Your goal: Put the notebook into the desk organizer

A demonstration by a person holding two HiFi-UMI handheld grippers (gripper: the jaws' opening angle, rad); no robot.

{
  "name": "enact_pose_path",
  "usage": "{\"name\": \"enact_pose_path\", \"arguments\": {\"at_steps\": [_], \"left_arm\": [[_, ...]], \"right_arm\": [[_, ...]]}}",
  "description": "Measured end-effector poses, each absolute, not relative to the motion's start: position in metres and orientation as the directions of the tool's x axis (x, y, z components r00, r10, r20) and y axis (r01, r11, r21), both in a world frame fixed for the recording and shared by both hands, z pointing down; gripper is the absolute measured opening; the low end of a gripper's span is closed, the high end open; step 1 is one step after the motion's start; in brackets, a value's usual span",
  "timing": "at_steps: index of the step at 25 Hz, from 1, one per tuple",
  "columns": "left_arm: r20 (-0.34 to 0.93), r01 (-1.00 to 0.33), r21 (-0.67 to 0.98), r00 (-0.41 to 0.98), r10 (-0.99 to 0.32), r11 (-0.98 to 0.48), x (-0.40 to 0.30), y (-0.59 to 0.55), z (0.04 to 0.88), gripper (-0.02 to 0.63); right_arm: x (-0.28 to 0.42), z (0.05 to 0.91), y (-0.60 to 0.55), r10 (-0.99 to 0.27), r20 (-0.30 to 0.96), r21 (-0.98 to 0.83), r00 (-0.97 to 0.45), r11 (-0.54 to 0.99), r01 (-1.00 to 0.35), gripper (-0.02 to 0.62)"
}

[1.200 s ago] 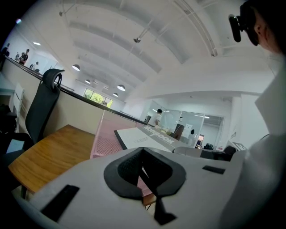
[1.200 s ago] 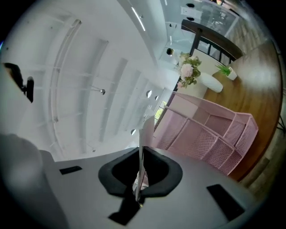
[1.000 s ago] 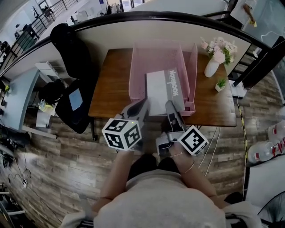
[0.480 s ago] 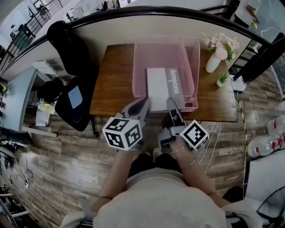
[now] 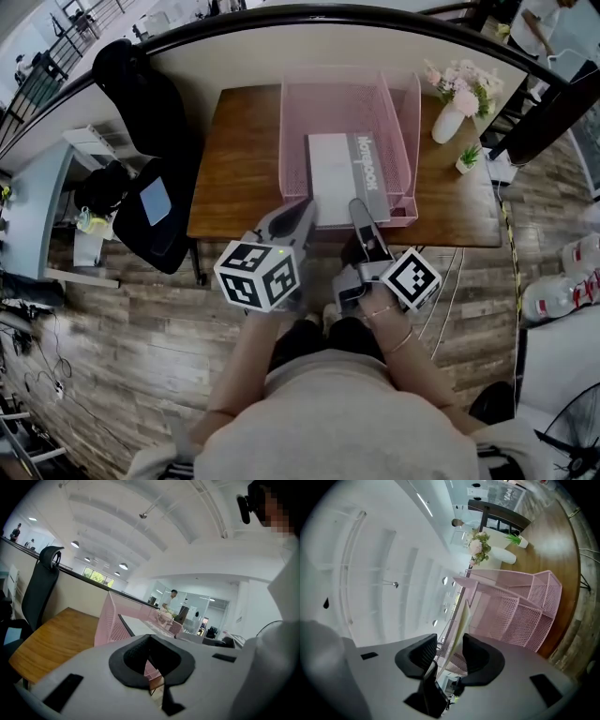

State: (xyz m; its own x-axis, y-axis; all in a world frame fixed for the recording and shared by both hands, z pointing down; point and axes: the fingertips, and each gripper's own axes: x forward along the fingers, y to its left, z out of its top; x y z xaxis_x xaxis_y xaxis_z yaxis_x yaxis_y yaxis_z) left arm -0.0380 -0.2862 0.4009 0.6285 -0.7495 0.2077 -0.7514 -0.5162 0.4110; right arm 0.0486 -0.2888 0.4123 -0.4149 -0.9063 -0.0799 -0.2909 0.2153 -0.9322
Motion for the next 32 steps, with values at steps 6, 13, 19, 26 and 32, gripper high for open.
{"name": "enact_pose_path", "arguments": {"at_steps": [6,13,19,26,32], "left_arm": [[0.200,-0.743,0.422,0.635,-0.746,-0.520,-0.036,-0.283,0.402,0.002],[0.187,-0.738,0.434,0.635,-0.749,-0.517,-0.035,-0.278,0.403,0.002],[0.188,-0.735,0.445,0.636,-0.749,-0.512,-0.034,-0.274,0.405,0.002],[0.188,-0.737,0.440,0.634,-0.750,-0.513,-0.032,-0.275,0.405,0.002],[0.180,-0.743,0.431,0.627,-0.758,-0.512,-0.034,-0.283,0.402,0.002]], "right_arm": [[0.046,0.416,-0.276,-0.908,-0.076,-0.936,-0.412,0.207,-0.283,0.163],[0.049,0.425,-0.262,-0.907,-0.054,-0.934,-0.418,0.195,-0.301,0.141],[0.050,0.424,-0.256,-0.904,-0.047,-0.926,-0.425,0.199,-0.320,0.104],[0.047,0.425,-0.257,-0.899,-0.042,-0.916,-0.435,0.209,-0.343,0.048],[0.047,0.426,-0.268,-0.903,-0.033,-0.905,-0.428,0.209,-0.370,0.017]]}}
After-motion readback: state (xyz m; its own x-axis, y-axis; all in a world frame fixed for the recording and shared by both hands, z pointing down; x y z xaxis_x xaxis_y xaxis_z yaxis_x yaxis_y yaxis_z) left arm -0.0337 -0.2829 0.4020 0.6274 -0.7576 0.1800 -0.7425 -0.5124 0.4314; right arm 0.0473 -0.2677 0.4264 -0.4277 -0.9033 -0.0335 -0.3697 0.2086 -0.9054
